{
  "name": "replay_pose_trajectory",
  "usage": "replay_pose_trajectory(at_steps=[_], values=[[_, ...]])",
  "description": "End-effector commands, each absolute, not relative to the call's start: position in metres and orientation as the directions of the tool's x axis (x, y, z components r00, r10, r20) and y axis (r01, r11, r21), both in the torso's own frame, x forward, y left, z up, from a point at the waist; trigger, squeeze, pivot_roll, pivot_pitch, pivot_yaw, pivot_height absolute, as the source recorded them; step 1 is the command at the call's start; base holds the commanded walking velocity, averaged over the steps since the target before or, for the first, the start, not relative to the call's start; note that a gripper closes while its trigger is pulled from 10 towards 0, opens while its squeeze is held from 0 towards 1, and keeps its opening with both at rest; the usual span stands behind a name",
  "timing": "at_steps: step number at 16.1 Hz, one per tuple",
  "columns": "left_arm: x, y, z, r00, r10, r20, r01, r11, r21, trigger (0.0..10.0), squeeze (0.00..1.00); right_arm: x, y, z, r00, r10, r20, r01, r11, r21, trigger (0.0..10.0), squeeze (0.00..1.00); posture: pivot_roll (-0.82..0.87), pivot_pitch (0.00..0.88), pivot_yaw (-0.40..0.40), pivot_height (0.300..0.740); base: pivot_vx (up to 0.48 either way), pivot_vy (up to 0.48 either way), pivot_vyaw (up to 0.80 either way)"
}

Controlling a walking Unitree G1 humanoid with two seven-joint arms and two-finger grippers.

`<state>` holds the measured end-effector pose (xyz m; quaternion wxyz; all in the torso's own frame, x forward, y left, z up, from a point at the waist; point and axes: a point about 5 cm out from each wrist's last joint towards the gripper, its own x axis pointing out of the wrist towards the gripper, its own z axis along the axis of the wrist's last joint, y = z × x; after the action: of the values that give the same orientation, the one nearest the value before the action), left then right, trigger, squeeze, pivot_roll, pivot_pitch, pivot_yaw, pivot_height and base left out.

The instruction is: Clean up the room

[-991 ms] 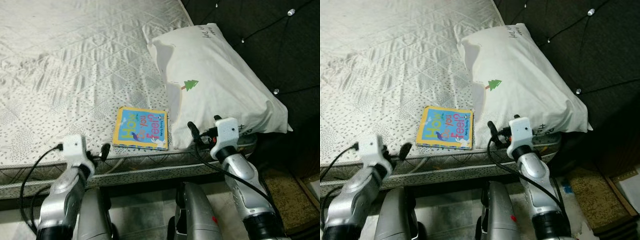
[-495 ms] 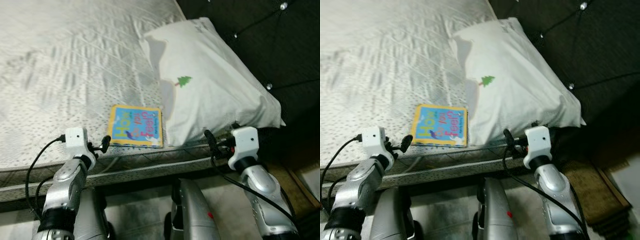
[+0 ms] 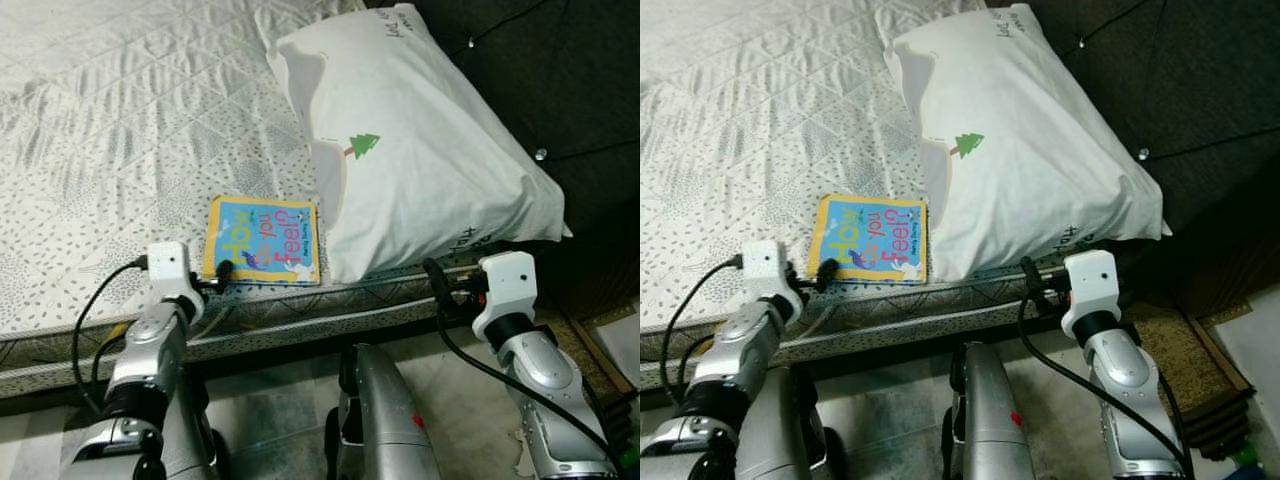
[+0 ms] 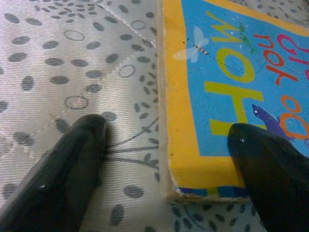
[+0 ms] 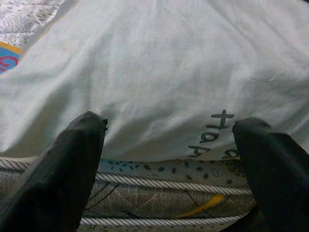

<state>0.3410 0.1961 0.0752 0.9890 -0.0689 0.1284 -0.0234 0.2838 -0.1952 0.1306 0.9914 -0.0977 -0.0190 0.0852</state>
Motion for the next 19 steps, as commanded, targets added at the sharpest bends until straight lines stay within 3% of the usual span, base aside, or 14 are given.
replay_pose_trajectory(at_steps=[1, 9, 19], values=[[0.337, 0.184, 0.062, 0.948, -0.113, -0.299, 0.073, 0.987, -0.142, 10.0, 0.0, 0.281, -0.202, 0.13, 0.989, 0.149, 0.008, -0.144, 0.97, -0.198, 10.0, 0.0, -0.22, 0.306, -0.126, 0.56, 0.0, 0.0, 0.0], [0.344, 0.147, 0.061, 0.937, -0.215, -0.277, 0.169, 0.969, -0.181, 10.0, 0.0, 0.285, -0.194, 0.132, 0.988, 0.156, 0.008, -0.152, 0.972, -0.18, 10.0, 0.0, -0.21, 0.294, -0.117, 0.56, 0.0, 0.0, 0.0], [0.342, 0.126, 0.058, 0.927, -0.26, -0.268, 0.206, 0.955, -0.214, 10.0, 0.0, 0.291, -0.189, 0.132, 0.986, 0.165, 0.019, -0.159, 0.972, -0.171, 10.0, 0.0, -0.2, 0.271, -0.111, 0.56, 0.0, 0.0, 0.0]])
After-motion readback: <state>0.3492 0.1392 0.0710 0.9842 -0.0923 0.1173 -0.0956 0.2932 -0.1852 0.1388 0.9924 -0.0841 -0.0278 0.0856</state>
